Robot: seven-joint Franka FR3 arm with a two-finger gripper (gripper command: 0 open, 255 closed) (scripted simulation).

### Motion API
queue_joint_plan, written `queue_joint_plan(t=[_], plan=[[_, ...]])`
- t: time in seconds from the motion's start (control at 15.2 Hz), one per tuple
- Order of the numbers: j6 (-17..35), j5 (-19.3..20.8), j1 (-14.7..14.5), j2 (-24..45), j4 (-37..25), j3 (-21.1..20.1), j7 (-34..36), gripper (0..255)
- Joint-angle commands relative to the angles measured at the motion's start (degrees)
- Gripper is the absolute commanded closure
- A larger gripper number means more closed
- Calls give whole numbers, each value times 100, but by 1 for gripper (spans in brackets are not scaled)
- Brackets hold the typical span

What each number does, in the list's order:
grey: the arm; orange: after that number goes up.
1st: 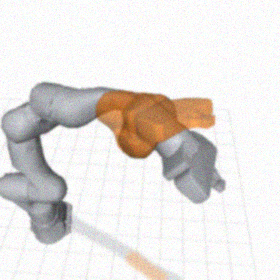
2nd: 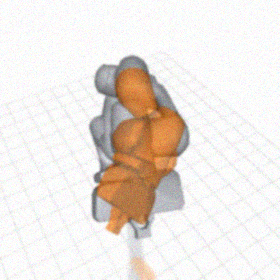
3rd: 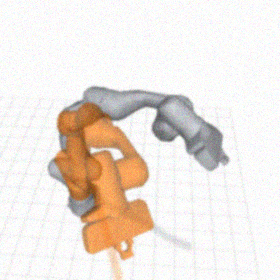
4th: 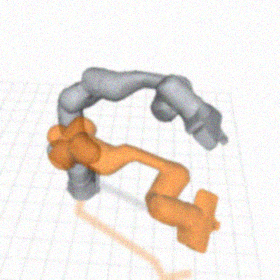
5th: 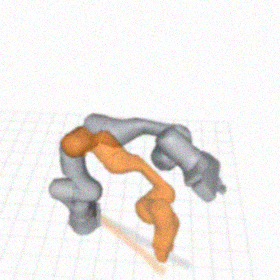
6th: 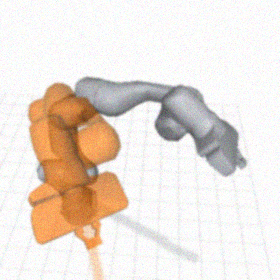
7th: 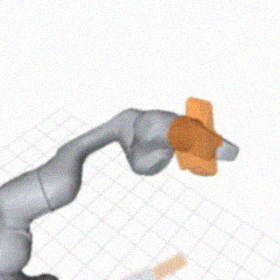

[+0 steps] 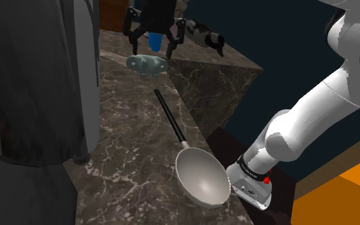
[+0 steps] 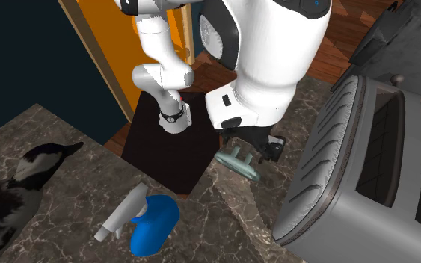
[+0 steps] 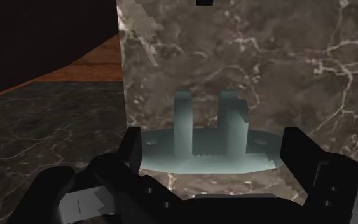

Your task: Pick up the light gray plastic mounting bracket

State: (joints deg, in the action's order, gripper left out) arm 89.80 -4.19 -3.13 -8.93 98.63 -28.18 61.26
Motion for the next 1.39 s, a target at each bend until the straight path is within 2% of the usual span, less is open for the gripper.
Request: queue_joint_plan(t=[0.0,0.26,0.33,0.92,1.32], plan=[[155,-11,-2,-23,173,0,-7,0],[357,-31,-7,-66,415,2,-24,0],[362,-29,-5,-62,417,3,-26,255],[357,-31,-7,-65,414,2,-23,255],[-118,22,2,50,-166,-7,22,255]])
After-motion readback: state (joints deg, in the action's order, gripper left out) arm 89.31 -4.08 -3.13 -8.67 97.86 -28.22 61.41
